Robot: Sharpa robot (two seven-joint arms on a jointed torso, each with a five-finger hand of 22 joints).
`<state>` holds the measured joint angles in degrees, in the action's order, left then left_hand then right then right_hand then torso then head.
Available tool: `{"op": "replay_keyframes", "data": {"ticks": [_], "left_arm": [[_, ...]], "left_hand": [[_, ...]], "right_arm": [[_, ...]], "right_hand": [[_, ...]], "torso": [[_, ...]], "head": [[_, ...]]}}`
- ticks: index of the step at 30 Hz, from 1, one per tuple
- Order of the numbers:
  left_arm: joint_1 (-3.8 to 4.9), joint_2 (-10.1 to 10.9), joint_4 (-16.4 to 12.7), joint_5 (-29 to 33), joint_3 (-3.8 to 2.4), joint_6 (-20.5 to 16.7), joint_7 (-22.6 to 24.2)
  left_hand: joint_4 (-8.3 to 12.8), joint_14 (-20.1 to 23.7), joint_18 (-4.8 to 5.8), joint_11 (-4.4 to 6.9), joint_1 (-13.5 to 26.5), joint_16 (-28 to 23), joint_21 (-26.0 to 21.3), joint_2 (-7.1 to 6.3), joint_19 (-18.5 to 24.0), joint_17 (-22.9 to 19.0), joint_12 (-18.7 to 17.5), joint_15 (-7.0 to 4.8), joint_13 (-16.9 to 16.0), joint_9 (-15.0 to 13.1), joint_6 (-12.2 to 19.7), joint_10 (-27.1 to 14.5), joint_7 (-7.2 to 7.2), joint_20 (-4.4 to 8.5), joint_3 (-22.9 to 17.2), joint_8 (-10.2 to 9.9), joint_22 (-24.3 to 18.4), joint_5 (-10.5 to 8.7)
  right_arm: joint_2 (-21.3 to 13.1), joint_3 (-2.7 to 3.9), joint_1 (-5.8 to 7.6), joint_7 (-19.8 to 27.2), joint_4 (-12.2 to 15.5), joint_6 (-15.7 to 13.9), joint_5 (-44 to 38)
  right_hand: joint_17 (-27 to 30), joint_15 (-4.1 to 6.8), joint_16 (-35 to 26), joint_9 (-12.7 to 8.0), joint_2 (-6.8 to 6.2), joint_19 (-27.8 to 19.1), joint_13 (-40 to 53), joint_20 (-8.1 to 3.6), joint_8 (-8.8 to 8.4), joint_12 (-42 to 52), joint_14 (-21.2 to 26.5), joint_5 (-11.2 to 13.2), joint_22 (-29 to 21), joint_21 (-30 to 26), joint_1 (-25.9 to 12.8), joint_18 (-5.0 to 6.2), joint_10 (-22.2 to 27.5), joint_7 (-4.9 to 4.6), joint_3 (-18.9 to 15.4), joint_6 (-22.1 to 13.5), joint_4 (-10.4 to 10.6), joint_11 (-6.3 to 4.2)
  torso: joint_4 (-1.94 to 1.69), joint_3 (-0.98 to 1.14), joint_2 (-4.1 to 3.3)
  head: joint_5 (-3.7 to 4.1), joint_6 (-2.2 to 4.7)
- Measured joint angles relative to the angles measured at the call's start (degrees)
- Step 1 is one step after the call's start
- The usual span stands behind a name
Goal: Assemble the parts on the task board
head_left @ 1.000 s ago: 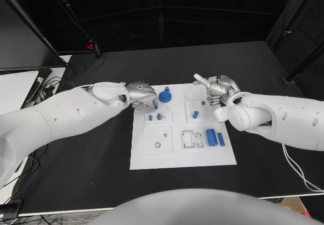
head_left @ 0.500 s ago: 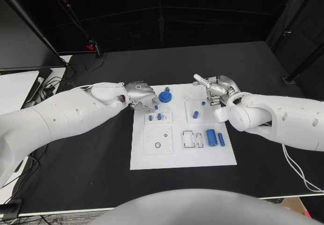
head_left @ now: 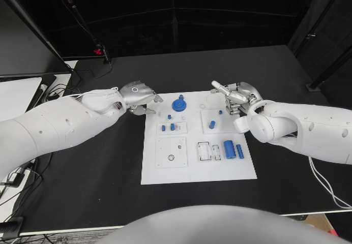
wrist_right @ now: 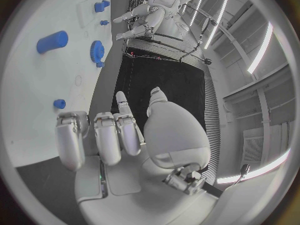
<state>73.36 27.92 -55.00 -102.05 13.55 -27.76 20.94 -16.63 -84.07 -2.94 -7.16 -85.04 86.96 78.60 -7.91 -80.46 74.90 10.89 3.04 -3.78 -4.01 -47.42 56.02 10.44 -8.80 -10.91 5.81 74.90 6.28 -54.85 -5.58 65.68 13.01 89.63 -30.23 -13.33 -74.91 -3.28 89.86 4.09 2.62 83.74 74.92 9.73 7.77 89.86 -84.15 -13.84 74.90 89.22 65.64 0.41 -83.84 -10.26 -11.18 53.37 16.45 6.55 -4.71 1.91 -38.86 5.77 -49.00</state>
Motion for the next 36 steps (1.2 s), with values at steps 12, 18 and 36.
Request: {"op": "replay_keyframes", "data": {"ticks": [12,18,36], "left_arm": [[1.12,10.46,-13.34,11.66,0.0,-6.62,-0.18],[1.16,13.75,-19.0,28.93,0.04,-8.46,2.97],[0.71,15.0,-27.82,80.04,0.04,-8.68,16.41]], "left_hand": [[-0.02,29.66,-6.95,-0.54,1.63,-43.87,-48.56,-1.53,30.79,-45.3,3.5,1.4,0.01,-0.05,0.64,-2.34,0.08,-1.4,1.59,4.17,-12.64,3.15],[-0.19,41.15,-5.88,-2.75,5.49,-52.97,-57.38,-0.64,39.22,-51.16,4.84,4.94,0.01,0.05,2.35,-6.86,1.27,-3.59,10.37,4.85,-16.89,11.74],[-0.62,62.31,-4.09,-6.5,12.99,-56.34,-73.23,-3.37,52.91,-58.2,10.34,10.45,-1.06,-0.52,14.51,-22.63,-0.61,-7.77,19.49,9.4,-27.71,16.12]], "right_arm": [[-4.14,0.11,2.03,-1.31,2.38,1.79,-6.93],[-4.43,0.18,3.89,-2.53,0.88,3.73,-16.83],[-2.43,0.04,3.96,-4.64,-5.1,6.08,-44.9]], "right_hand": [[0.01,1.56,0.0,0.18,0.32,0.27,-24.08,-1.56,0.37,-35.23,0.11,-0.43,0.0,-2.37,9.03,0.0,26.61,0.77,-1.34,0.76,-0.21,-1.33],[0.01,1.56,0.0,0.61,0.26,0.18,-40.03,-1.65,1.04,-52.53,0.11,0.9,0.0,-3.16,13.92,0.01,32.77,0.93,-1.5,1.96,-0.36,-1.05],[0.01,1.55,0.0,0.04,-0.12,0.18,-62.07,-1.65,-0.01,-68.8,0.11,10.69,0.0,-3.42,23.25,0.01,32.11,0.89,2.64,-1.66,-1.12,-0.22]], "torso": [[-0.22,0.01,0.05],[-0.27,0.03,0.05],[-0.41,0.03,-0.09]], "head": [[-0.06,0.21],[-0.24,0.3],[2.1,1.4]]}}
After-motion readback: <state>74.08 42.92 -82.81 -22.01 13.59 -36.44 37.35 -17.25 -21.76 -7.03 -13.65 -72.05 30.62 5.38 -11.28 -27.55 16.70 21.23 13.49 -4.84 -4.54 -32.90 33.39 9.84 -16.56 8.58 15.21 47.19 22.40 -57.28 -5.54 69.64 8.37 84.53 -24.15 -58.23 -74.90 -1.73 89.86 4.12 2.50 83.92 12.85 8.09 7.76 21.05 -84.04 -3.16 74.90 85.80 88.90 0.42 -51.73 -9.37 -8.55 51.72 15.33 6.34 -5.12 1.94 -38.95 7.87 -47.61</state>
